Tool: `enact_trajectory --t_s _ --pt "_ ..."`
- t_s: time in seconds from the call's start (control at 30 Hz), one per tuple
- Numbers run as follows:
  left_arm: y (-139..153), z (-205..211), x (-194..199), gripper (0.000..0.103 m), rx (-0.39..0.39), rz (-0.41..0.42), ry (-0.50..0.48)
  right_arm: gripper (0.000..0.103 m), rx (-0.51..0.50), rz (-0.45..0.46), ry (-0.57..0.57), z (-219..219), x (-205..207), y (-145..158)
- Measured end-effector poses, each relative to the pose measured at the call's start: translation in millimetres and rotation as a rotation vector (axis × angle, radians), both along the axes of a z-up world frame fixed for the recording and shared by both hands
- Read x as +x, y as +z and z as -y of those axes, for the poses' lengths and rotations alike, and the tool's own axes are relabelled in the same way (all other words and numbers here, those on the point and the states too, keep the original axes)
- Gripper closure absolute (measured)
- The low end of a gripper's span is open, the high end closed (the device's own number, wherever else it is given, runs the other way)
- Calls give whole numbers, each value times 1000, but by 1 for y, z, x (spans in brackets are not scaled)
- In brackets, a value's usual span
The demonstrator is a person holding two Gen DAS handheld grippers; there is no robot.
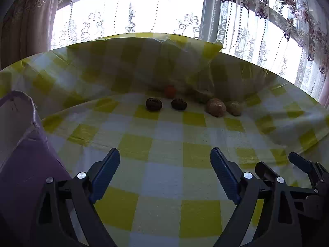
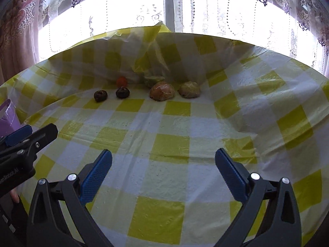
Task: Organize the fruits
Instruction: 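Move both grippers back toward the remaining fruits on the tablecloth, then grasp the plastic-wrapped yellow fruit with the right gripper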
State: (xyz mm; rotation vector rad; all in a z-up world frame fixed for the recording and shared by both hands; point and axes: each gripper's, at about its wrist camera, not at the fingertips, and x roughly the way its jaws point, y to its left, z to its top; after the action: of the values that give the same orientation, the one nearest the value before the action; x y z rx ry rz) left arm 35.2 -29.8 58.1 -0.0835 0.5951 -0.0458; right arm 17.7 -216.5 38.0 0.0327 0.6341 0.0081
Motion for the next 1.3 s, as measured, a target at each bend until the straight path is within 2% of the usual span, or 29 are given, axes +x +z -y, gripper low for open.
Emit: enact_trajectory --t_s 0.13,0.2,0.27,0.37,0.47,0.53,0.67,0.73,0.93,1.2,1.27,1.3 --pt "-17 1 45 16 -76 -72 36 4 37 -49 -2 9 34 -3" --pt "-22 -1 65 16 -135 -117 44 9 60 -78 -21 18 55 -6" --pt "-21 -5 79 13 -222 -117 36 12 80 -103 -36 26 75 -10" --pt "-27 -7 103 12 -286 -165 30 20 105 -129 -40 34 105 -14" --pt "-32 -11 118 12 -361 -182 45 34 126 -158 -55 42 135 -18" --pt "-37 -12 124 12 -382 -215 54 34 130 -161 -73 48 152 -20" --pt "-36 -11 121 12 -384 -194 28 34 109 -163 -100 55 187 -21" --pt "-36 -9 120 12 -361 -187 57 34 82 -165 -116 56 203 -21" --pt "-34 -7 116 12 -331 -160 45 34 8 -248 -117 57 249 -32" --pt "-32 -4 114 12 -305 -147 46 27 -62 -281 -45 46 283 -38" --pt "-32 -5 114 12 -307 -146 50 28 -52 -283 -47 45 285 -38" --pt "-32 -5 114 12 -307 -143 51 31 -55 -282 -46 44 285 -38"
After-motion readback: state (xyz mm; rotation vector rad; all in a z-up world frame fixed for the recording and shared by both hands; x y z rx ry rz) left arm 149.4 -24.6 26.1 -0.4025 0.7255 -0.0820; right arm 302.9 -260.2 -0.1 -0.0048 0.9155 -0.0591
